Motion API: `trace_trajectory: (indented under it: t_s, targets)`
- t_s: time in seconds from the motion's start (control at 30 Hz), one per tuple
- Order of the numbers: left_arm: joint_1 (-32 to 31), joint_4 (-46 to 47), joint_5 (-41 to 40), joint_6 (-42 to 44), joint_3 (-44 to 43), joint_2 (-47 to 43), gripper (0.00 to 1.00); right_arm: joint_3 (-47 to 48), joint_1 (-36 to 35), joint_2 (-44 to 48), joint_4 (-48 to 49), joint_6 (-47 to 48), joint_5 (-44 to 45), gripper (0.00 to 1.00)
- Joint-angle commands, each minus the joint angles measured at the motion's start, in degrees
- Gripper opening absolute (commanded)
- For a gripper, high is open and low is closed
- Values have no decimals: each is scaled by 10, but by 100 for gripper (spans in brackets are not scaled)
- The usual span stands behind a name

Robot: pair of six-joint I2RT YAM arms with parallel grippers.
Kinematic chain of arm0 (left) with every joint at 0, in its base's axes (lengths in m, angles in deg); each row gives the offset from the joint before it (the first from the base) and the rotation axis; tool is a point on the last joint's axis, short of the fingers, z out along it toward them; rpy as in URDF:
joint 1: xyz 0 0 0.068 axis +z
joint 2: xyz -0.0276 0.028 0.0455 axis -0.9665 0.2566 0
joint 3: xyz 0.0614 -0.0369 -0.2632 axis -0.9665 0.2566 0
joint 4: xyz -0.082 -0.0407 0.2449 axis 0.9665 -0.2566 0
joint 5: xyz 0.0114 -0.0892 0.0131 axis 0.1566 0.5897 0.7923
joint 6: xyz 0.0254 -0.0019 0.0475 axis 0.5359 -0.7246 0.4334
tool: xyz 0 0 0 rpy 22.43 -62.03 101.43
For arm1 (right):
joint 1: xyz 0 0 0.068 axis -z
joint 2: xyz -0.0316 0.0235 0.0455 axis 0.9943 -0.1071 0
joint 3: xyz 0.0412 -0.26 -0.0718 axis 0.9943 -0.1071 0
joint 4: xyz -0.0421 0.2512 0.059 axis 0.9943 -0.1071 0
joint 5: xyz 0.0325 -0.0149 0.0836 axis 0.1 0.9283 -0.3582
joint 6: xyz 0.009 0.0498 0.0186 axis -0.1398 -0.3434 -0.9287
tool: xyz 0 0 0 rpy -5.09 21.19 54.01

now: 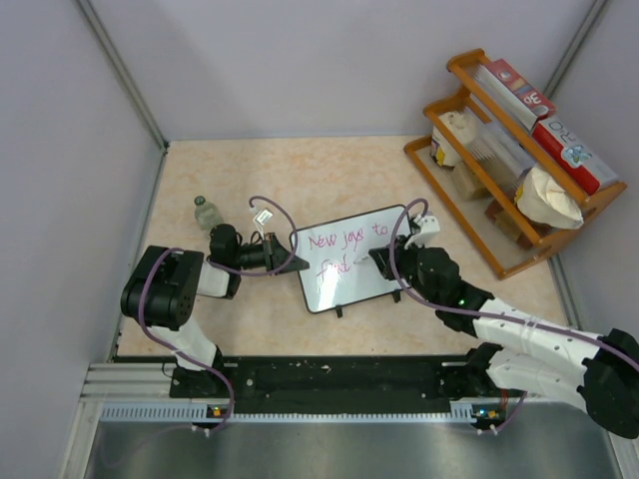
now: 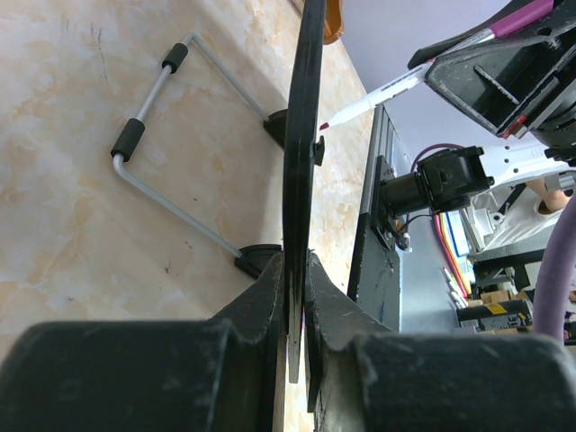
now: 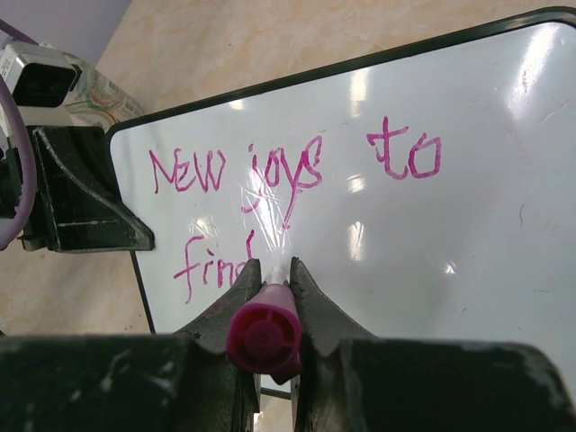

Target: Write a sentence on the whiteboard

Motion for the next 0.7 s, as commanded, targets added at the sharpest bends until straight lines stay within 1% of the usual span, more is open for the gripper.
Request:
trace_trajectory:
  t_s: [0.0, 0.67]
  targets:
    - [2, 21, 6, -6, 3, 0, 0, 18, 11, 28, 11, 13, 19, 0]
    - [2, 25, 8, -10, 1, 4, 0, -5, 10, 8, 21, 14, 9, 0]
